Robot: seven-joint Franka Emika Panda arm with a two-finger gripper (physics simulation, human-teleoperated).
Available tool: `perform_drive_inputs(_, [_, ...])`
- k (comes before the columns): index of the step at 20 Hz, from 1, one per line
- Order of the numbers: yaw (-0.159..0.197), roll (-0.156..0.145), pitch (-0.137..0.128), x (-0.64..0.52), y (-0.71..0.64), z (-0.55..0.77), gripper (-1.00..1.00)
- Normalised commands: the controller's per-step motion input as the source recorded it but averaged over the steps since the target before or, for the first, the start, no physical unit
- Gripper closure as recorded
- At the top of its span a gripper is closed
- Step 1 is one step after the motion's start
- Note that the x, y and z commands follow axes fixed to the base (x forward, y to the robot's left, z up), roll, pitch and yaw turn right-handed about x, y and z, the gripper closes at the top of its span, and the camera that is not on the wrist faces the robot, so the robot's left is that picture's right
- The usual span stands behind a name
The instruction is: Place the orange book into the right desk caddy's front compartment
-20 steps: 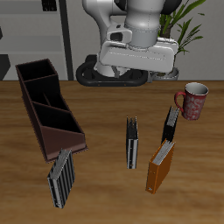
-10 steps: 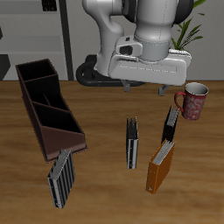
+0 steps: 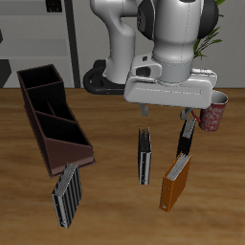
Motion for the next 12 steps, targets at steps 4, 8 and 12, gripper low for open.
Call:
perform_drive_inputs(4, [-0.050, -0.004, -0.043, 0.10, 0.06, -0.11, -1.00])
perform_drive_inputs(8, [-0.050, 0.013, -0.033, 0.18, 0.16, -0.22, -1.00])
perform_drive_inputs(12, [-0.042, -0.011, 0.005, 0.21, 0.10, -0.28, -1.00])
